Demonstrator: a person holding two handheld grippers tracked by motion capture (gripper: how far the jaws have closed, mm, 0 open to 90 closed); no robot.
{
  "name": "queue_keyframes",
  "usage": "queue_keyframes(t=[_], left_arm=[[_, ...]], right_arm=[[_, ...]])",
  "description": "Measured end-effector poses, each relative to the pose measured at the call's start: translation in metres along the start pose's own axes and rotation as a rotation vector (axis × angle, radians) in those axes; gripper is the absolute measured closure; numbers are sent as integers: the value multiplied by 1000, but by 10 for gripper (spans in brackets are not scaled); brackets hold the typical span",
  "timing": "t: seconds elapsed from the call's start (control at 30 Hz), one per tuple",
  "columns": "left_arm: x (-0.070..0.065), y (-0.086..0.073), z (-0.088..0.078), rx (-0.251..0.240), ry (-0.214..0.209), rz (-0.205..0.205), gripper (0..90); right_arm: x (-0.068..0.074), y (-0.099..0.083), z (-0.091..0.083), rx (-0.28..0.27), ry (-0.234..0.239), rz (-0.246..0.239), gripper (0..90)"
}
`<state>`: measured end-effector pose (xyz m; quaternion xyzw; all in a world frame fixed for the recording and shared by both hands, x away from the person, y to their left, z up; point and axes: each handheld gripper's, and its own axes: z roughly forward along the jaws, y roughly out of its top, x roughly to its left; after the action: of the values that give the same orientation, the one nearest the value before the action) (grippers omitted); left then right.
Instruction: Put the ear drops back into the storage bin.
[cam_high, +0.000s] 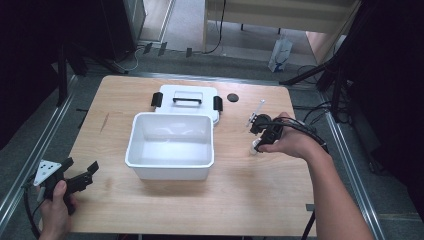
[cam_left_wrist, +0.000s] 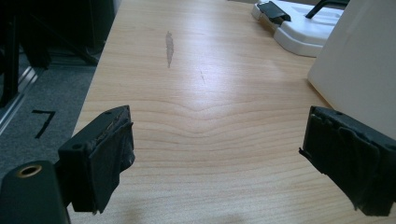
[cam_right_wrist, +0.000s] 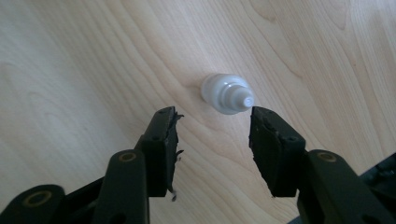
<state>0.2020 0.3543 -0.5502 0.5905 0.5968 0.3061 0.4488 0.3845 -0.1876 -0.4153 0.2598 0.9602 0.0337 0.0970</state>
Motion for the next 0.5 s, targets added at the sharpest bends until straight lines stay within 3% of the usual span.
queue_keyframes(t=[0.17,0.3,0.5], left_arm=[[0,0,0,2,-1,5,96],[0,0,1,4,-6,5,96],[-1,0,1,8,-9,9,96]], right_arm=[[-9,11,14,58,6,33,577],[-19,12,21,58,18,88,594],[-31,11,29,36,81,148,617]])
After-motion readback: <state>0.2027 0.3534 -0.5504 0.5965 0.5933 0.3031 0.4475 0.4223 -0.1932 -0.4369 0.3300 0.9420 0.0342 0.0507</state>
